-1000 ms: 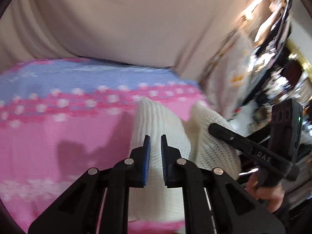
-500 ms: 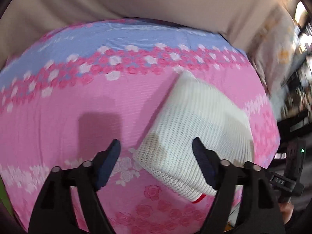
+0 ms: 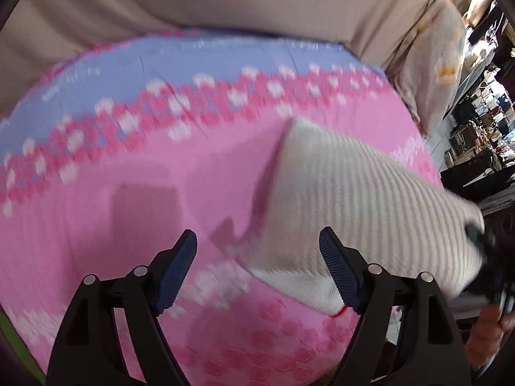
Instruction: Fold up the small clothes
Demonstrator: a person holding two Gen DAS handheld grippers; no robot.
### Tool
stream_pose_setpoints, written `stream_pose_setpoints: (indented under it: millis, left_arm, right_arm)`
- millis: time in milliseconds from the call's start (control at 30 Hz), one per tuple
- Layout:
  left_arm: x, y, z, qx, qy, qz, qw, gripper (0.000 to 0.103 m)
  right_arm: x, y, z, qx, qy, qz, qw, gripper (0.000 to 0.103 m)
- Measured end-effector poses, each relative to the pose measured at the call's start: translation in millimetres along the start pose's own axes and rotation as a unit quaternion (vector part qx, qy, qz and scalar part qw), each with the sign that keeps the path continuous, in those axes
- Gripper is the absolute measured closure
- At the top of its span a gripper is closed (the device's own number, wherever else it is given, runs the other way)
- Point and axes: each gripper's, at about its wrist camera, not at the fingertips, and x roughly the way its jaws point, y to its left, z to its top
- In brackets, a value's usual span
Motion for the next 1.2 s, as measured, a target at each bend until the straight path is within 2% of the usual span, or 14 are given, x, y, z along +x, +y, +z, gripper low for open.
stream_pose_setpoints:
  millis: [100, 133, 200, 300, 400, 500, 567, 600, 633, 700, 800, 900, 1067, 1200]
  left_arm:
    - [9.4, 3.2, 19.3, 0.027, 0.001, 0.006, 0.9996, 0.021]
    - [20.5, 1.7, 23.5, 0.039, 0.009, -0.001, 0.9992, 0.021]
    - [46.7, -3.8, 27.4, 0.051, 0.041, -0.012, 0.9978, 0.021]
    - [86.5, -13.0, 27.1, 0.061, 0.072, -0.045, 0.9945, 0.021]
    - [132.7, -13.9, 22.7, 0.041, 0.114, -0.062, 0.9908, 0.021]
    - [161.1, -7.5, 16.9, 0.006, 0.136, -0.092, 0.9864, 0.017]
    - [163.1, -3.1, 14.8, -0.014, 0.125, -0.115, 0.9854, 0.016]
    - [162.4, -3.8, 13.6, -0.012, 0.127, -0.116, 0.985, 0.028]
    - [160.6, -4.8, 12.3, -0.017, 0.136, -0.153, 0.9787, 0.046]
    - [149.4, -4.4, 11.7, -0.037, 0.134, -0.158, 0.9777, 0.069]
    - [108.5, -10.7, 11.4, -0.03, 0.097, -0.159, 0.982, 0.077]
    - [47.8, -10.7, 7.6, -0.039, 0.043, -0.159, 0.9855, 0.079]
    - [-53.1, 17.3, -19.0, -0.11, -0.049, -0.155, 0.9804, 0.08]
    - [-71.5, 40.5, -65.1, -0.164, -0.078, -0.06, 0.9815, 0.07]
  right_arm:
    - [9.8, -19.1, -19.5, 0.012, -0.002, -0.039, 0.999, 0.089]
    - [24.8, -35.6, -29.9, -0.029, 0.007, -0.146, 0.989, 0.088]
    - [56.5, -74.8, -48.7, -0.093, 0.049, -0.346, 0.932, 0.081]
    - [37.7, -96.3, -58.3, -0.021, 0.013, -0.298, 0.954, 0.072]
    - [23.7, -82.1, -40.8, -0.058, -0.034, -0.319, 0.945, 0.041]
    - [28.0, -90.8, -13.6, -0.071, -0.053, -0.321, 0.943, 0.03]
    - [40.9, -105.6, 1.8, -0.053, -0.038, -0.298, 0.952, 0.027]
    - [46.7, -115.0, 9.3, -0.036, -0.035, -0.271, 0.961, 0.02]
    - [54.1, -107.6, 10.7, -0.037, -0.045, -0.252, 0.966, 0.024]
    - [69.5, -99.9, 13.2, -0.034, -0.02, -0.233, 0.972, 0.057]
    - [72.1, -66.1, 20.6, -0.066, -0.009, -0.211, 0.975, 0.067]
    - [65.2, -15.7, 28.2, -0.137, 0.001, -0.191, 0.972, 0.068]
    - [69.5, 97.0, 26.7, -0.298, 0.051, -0.142, 0.942, 0.069]
    - [88.9, 130.5, 6.7, -0.367, 0.105, -0.108, 0.918, 0.068]
